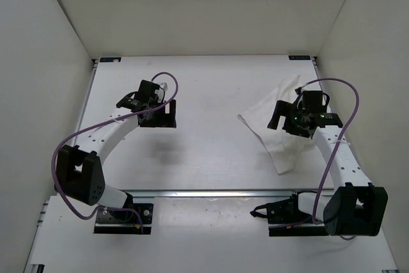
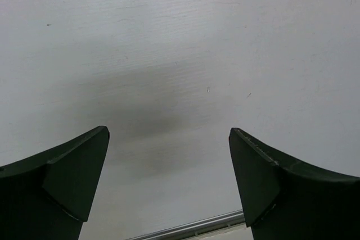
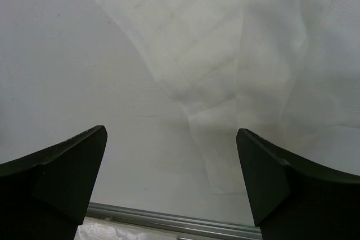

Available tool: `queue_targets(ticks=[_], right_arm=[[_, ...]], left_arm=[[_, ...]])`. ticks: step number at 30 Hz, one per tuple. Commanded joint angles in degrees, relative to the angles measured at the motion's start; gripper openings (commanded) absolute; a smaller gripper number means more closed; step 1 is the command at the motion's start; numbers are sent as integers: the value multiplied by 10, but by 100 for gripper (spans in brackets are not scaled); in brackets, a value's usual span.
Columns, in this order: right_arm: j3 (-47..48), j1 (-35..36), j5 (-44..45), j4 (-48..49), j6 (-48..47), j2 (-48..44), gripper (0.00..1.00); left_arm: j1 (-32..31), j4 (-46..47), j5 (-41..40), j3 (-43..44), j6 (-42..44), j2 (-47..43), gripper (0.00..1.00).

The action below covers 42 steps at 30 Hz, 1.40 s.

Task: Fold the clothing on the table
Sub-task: Move the skirt to the center of the board

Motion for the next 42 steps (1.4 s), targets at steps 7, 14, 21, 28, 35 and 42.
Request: queue_targets(ticks=[7,14,21,28,35,42], right_arm=[[-7,34,17,-16,9,-8,96],[-38,11,-9,-12,24,-35,97],[-56,12,1,-25,48,-55,97],[-71,-30,17,-67,54,-82,94],[-62,-62,1,-90,62,-89,93],[-53,-64,-5,-97,59,-76,93]], left_arm=[[-18,80,84,8,-20,-45,99],[-85,231,141,35,-81,53,99],[-127,339,166,159,-154,251,99],[-184,441,146,276,-234,401,99],[-218,400,158,425,-274,520,94],[-222,344,121,418,-241,523,94]])
